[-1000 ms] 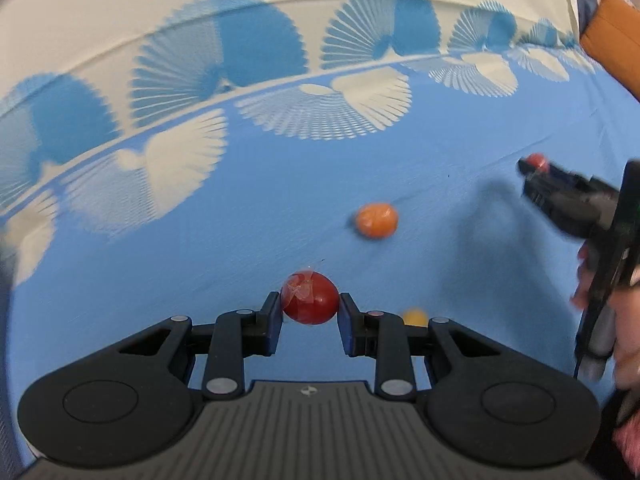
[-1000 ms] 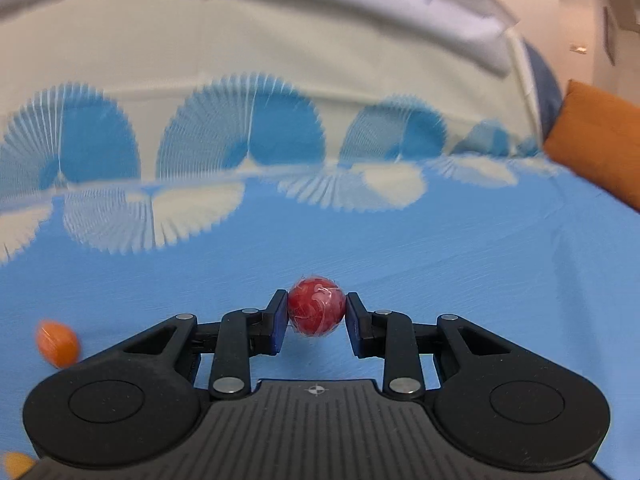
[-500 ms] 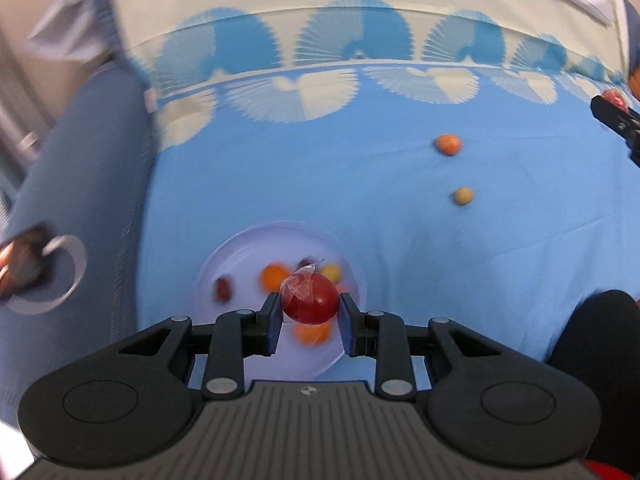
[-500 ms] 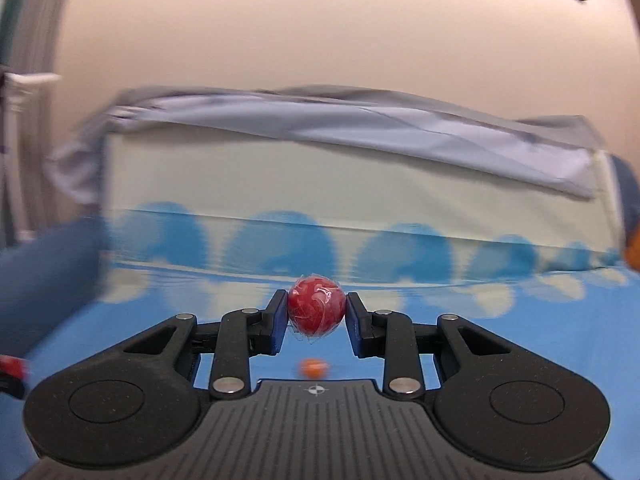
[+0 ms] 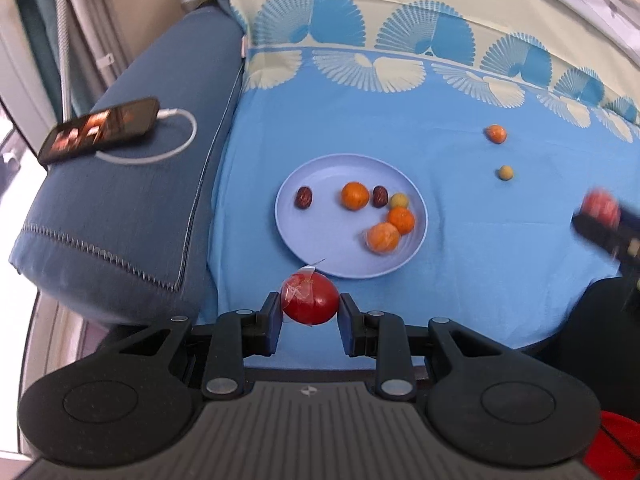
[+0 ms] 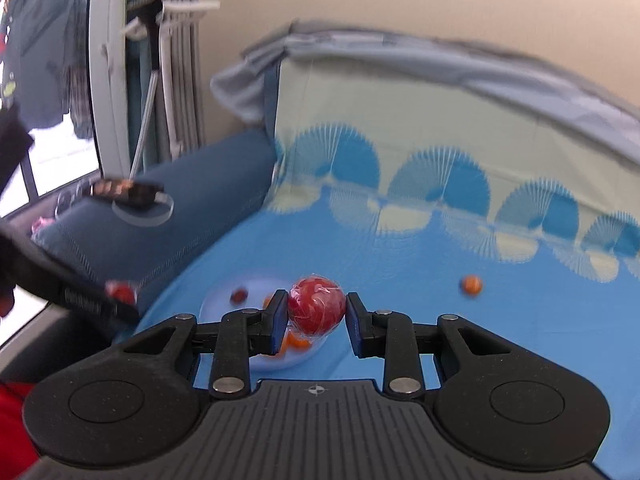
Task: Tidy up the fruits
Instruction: 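Carry both bagged red fruits over the plate and open both tools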
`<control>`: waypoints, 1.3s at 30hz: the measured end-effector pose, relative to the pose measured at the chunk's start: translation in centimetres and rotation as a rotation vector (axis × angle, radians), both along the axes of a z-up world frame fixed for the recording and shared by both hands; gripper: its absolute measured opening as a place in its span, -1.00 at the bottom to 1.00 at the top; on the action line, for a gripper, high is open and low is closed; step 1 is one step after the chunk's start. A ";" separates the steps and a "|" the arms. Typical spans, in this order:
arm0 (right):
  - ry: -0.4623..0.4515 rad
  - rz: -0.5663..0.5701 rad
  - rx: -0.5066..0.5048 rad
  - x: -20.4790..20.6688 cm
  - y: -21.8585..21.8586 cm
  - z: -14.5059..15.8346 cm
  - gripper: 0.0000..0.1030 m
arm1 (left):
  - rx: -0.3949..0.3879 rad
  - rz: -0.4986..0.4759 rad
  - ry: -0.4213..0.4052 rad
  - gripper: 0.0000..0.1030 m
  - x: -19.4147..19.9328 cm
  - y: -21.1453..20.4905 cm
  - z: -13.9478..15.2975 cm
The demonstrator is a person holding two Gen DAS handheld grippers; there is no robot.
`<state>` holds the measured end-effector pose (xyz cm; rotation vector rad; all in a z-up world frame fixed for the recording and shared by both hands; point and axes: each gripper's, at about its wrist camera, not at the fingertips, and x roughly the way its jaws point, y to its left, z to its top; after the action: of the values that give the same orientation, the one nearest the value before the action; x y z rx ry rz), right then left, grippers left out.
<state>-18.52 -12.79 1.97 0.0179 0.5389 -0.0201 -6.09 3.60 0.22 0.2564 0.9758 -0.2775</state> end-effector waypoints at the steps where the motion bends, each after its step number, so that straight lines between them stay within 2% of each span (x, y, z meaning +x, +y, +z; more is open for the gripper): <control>1: 0.020 0.000 -0.002 -0.1 0.4 -0.4 -0.37 | -0.007 0.004 0.001 -0.36 -0.1 0.2 0.0; 6: 0.032 0.024 -0.039 -0.6 2.1 -0.7 -0.37 | -0.029 -0.005 -0.011 -0.36 -0.4 0.3 0.3; 28: 0.066 0.052 -0.054 0.5 2.0 -0.7 -0.37 | -0.042 -0.011 0.007 -0.36 0.0 0.3 -0.2; 39: 0.104 0.068 -0.058 2.2 2.2 -1.3 -0.37 | -0.059 0.005 0.033 -0.36 2.4 0.7 -0.6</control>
<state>-16.35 -10.60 0.70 -0.0583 0.6422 0.0304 -3.71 4.29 -0.40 0.1957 0.9990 -0.3062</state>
